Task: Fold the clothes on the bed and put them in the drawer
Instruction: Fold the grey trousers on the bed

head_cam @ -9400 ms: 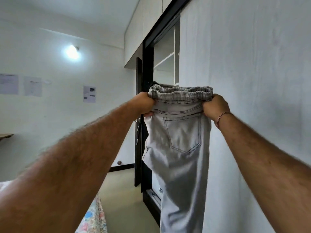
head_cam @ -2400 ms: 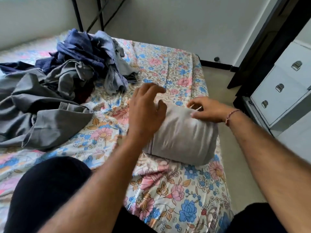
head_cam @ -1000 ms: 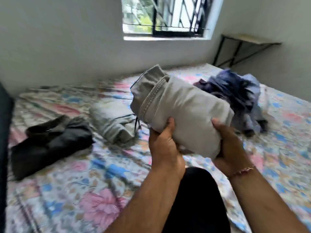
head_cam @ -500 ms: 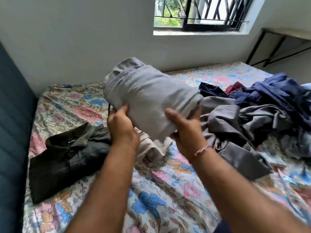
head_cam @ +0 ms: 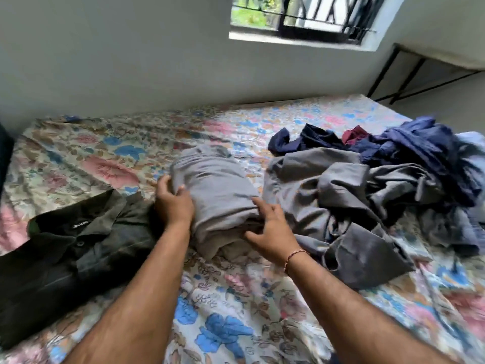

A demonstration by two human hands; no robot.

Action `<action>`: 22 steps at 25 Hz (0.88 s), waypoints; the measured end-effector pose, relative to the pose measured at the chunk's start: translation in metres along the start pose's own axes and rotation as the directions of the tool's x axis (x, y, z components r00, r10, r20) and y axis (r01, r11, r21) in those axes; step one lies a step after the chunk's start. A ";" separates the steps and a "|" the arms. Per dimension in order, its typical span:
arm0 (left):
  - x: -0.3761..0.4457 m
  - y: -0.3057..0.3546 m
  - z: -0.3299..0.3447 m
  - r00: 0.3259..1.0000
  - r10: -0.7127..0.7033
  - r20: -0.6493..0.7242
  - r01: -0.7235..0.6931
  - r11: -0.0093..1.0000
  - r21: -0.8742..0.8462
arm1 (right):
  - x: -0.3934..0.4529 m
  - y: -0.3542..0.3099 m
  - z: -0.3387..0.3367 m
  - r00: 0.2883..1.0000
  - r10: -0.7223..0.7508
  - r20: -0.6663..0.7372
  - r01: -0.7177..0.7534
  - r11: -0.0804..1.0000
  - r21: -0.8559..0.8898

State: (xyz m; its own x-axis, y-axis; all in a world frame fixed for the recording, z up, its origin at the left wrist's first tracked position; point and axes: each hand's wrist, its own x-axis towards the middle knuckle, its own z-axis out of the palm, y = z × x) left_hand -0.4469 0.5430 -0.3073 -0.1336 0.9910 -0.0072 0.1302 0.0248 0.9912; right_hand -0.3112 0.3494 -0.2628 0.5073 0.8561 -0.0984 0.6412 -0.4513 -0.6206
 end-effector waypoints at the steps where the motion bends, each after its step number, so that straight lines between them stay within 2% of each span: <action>1: -0.010 0.006 -0.003 0.998 0.031 -0.045 -0.030 0.999 0.036 | 0.000 0.009 -0.011 1.000 -0.022 -0.019 0.022 1.000 -0.015; 3: -0.039 0.028 -0.001 0.959 0.216 -0.184 -0.178 0.963 0.201 | 0.000 0.031 -0.037 0.982 -0.059 -0.178 0.040 0.993 -0.107; 4: -0.063 0.044 0.005 0.906 0.369 -0.206 -0.311 0.913 0.265 | -0.001 0.048 -0.053 0.949 -0.069 -0.309 0.007 0.980 -0.197; 5: -0.088 0.061 0.013 0.836 0.520 -0.174 -0.471 0.844 0.258 | -0.004 0.063 -0.069 0.907 -0.071 -0.414 -0.059 0.954 -0.293; 6: -0.115 0.074 0.026 0.773 0.630 -0.077 -0.607 0.769 0.201 | -0.007 0.081 -0.085 0.882 -0.051 -0.468 -0.146 0.916 -0.375; 7: -0.143 0.079 0.043 0.716 0.691 0.096 -0.698 0.708 0.106 | -0.013 0.100 -0.100 0.889 0.001 -0.458 -0.228 0.869 -0.439; 8: -0.168 0.071 0.063 0.621 0.710 0.332 -0.750 0.662 -0.011 | -0.021 0.120 -0.112 0.910 0.075 -0.407 -0.286 0.824 -0.489; 9: -0.191 0.061 0.078 0.492 0.639 0.591 -0.752 0.654 -0.081 | -0.028 0.137 -0.120 0.925 0.147 -0.351 -0.324 0.786 -0.526; 10: -0.209 0.047 0.091 0.356 0.485 0.799 -0.743 0.665 -0.073 | -0.035 0.153 -0.124 0.926 0.208 -0.314 -0.355 0.763 -0.540; 11: -0.223 0.032 0.101 0.260 0.307 0.915 -0.769 0.639 0.004 | -0.044 0.164 -0.127 0.922 0.250 -0.296 -0.378 0.751 -0.542; 12: -0.233 0.017 0.109 0.234 0.188 0.954 -0.820 0.565 0.090 | -0.052 0.175 -0.130 0.925 0.267 -0.269 -0.376 0.743 -0.554; 13: -0.239 0.005 0.115 0.257 0.149 0.955 -0.871 0.464 0.162 | -0.060 0.185 -0.134 0.939 0.261 -0.224 -0.343 0.737 -0.582; 14: -0.243 -0.002 0.120 0.286 0.175 0.942 -0.899 0.389 0.200 | -0.070 0.193 -0.140 0.953 0.255 -0.161 -0.299 0.736 -0.607; 16: -0.249 0.003 0.128 0.330 0.278 0.902 -0.911 0.344 0.228 | -0.091 0.205 -0.150 0.959 0.278 -0.048 -0.254 0.779 -0.574; 17: -0.254 0.009 0.134 0.379 0.318 0.869 -0.895 0.365 0.257 | -0.102 0.209 -0.156 0.960 0.278 -0.017 -0.245 0.813 -0.528; 18: -0.262 0.019 0.139 0.447 0.337 0.829 -0.859 0.421 0.291 | -0.113 0.208 -0.163 0.964 0.267 -0.005 -0.237 0.846 -0.478; 20: -0.287 0.039 0.150 0.580 0.345 0.738 -0.698 0.678 0.232 | -0.135 0.203 -0.178 0.976 0.219 -0.012 -0.204 0.887 -0.414; 22: -0.325 0.073 0.154 0.737 0.248 0.629 -0.345 0.938 0.034 | -0.167 0.206 -0.198 0.986 0.145 -0.087 -0.167 0.907 -0.385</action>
State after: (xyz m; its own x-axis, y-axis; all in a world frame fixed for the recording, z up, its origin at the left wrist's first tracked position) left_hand -0.2424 0.2432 -0.2528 0.5514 0.8192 0.1574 0.2018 -0.3141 0.9277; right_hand -0.1496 0.0636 -0.2197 0.6429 0.7566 -0.1190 0.7190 -0.6497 -0.2468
